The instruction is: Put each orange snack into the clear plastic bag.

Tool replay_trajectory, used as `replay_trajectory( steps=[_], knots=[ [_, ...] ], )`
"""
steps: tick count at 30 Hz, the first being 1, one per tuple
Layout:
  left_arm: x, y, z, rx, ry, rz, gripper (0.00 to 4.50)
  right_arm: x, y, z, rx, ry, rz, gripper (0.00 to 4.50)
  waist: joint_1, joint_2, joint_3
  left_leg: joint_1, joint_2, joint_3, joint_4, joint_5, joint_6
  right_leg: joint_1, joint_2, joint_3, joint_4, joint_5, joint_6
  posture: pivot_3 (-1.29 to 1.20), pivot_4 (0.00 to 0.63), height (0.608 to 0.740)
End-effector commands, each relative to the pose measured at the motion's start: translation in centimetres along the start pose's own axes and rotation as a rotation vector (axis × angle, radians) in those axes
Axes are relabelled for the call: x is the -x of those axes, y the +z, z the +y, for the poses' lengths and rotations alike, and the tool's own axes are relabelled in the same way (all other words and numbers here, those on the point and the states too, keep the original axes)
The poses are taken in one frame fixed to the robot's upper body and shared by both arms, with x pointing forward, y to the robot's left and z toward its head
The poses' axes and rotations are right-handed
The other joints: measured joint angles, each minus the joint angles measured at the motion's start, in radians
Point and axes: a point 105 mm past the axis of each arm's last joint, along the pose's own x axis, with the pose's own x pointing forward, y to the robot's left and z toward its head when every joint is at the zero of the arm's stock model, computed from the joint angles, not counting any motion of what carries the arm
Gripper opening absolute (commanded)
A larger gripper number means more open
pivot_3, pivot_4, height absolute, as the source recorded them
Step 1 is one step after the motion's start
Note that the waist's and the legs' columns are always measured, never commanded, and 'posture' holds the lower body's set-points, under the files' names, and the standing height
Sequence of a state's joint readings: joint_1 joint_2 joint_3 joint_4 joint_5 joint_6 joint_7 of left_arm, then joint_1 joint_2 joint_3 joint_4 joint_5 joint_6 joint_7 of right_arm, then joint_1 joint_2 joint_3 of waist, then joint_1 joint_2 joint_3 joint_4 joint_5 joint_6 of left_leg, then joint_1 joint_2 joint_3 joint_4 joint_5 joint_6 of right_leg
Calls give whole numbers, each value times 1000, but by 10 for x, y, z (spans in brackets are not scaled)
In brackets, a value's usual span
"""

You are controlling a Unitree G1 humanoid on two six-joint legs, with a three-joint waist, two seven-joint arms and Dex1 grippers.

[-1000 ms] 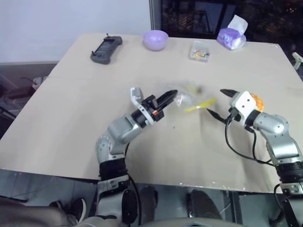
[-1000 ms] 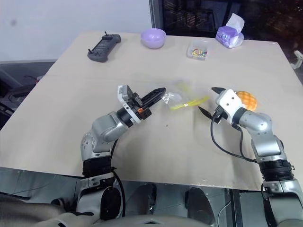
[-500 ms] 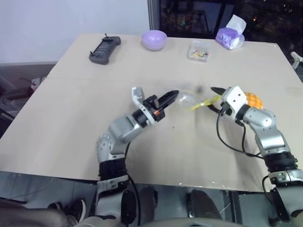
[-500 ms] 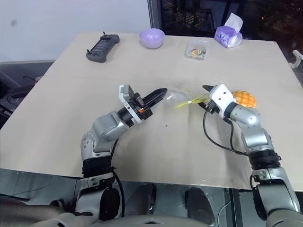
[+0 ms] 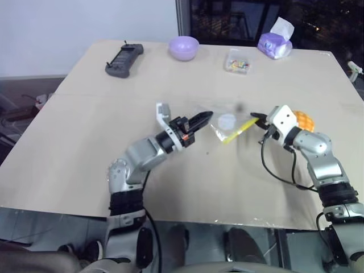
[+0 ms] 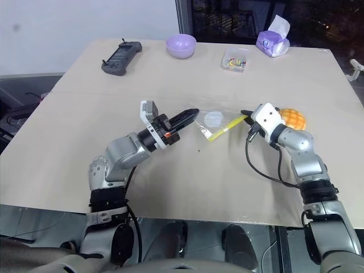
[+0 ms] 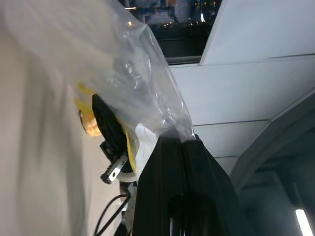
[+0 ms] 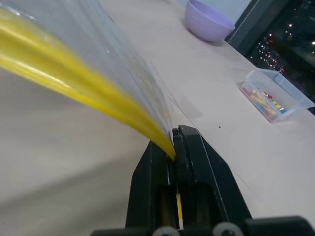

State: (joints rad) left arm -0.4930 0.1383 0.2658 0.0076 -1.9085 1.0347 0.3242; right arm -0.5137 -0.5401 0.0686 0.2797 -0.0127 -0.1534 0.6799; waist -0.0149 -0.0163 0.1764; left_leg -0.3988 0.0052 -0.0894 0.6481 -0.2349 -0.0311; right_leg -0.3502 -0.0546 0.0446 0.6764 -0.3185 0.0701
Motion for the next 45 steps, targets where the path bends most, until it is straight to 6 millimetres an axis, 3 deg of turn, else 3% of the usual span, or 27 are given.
replay_trajectory(
  steps=[1, 2, 3, 6, 8, 11, 14, 19, 22, 27, 30, 32, 35, 38, 45],
  knots=[
    [8, 23, -4, -118, 8, -100, 0, -2, 28, -17, 69, -31, -49, 41, -1, 0, 0, 0, 0, 0, 0, 0, 0, 0, 0, 0, 0, 0, 0, 0, 150, 740],
    [10, 26, 0, -154, 39, -102, 519, -5, 31, -18, 79, -32, -46, 0, -2, 0, 0, 0, 0, 0, 0, 0, 0, 0, 0, 0, 0, 0, 0, 0, 150, 740],
    [13, 30, 4, -199, 71, -90, 689, -7, 34, -20, 135, -54, -31, 0, -2, 0, 0, 0, 0, 0, -1, 0, 0, -1, 0, 0, 0, 0, 0, 0, 150, 740],
    [24, 38, 5, -381, 128, -35, 2107, -13, 39, -25, 135, -76, -7, 0, -2, 0, 0, -1, 1, 0, -2, 0, 0, -3, 1, 0, 0, 0, 0, 0, 150, 740],
    [36, 48, -3, -516, 130, -12, 2107, -17, 42, -35, 168, -133, 34, 0, -3, 0, 0, -2, 0, 1, -3, 0, 0, -4, 1, 1, 0, 0, 0, 0, 150, 740],
    [52, 59, -35, -726, 33, 22, 2107, -22, 39, -41, 260, -164, 139, 0, -5, 1, 1, -7, 0, 3, -5, 1, -1, -13, 1, 3, 1, 0, 0, 0, 150, 740],
    [53, 65, -48, -893, 15, 49, 2107, -23, 26, -47, 377, -171, 325, 0, -1, 1, 1, -20, 0, 2, -5, 3, -4, -26, 1, 2, 3, 0, -1, 0, 150, 740],
    [28, 63, -40, -1203, 99, 111, 2107, -38, 34, -36, 426, -156, 380, 0, -3, 1, 1, -20, 0, 3, -7, 3, -4, -26, 1, 3, 1, 0, -1, 0, 150, 740],
    [-3, 42, -31, -1442, 105, 206, 2107, -54, 35, -24, 375, -164, 452, 0, -6, 1, 1, -20, 1, 3, -8, 3, -4, -27, 1, 3, 2, 0, -1, 0, 150, 740],
    [-36, 24, -9, -1561, 108, 242, 2107, -72, 40, -11, 344, -138, 470, 0, -6, 1, 1, -20, 0, 3, -8, 3, -4, -28, 1, 3, 2, 0, -1, 0, 150, 740],
    [-36, 22, 14, -1688, 187, 340, 2107, -78, 44, -14, 333, -152, 465, 0, -13, 1, 1, -20, 0, 3, -9, 3, -4, -28, 1, 3, 2, 0, -1, 0, 150, 740],
    [-30, 34, 24, -1812, 289, 369, 2107, -79, 44, -15, 329, -161, 467, 0, -22, 1, 1, -20, 0, 3, -9, 3, -4, -28, 1, 3, 2, 0, -1, 0, 150, 740],
    [-24, 46, 17, -1868, 345, 303, 2107, -78, 37, -16, 316, -173, 485, 0, -30, 2, 1, -20, 0, 3, -9, 3, -4, -28, 1, 4, 3, 0, -1, 0, 150, 740],
    [-22, 47, 14, -1845, 375, 248, 2107, -75, 29, -18, 301, -187, 505, 0, -29, 2, 1, -20, 1, 3, -9, 3, -4, -29, 1, 4, 3, 0, -1, 0, 150, 740],
    [-24, 51, 11, -2006, 419, 150, 2107, -76, 22, -14, 274, -179, 515, 0, -28, 2, 1, -20, 0, 3, -9, 3, -4, -29, 1, 4, 4, 0, -1, 0, 150, 740]
  ],
)
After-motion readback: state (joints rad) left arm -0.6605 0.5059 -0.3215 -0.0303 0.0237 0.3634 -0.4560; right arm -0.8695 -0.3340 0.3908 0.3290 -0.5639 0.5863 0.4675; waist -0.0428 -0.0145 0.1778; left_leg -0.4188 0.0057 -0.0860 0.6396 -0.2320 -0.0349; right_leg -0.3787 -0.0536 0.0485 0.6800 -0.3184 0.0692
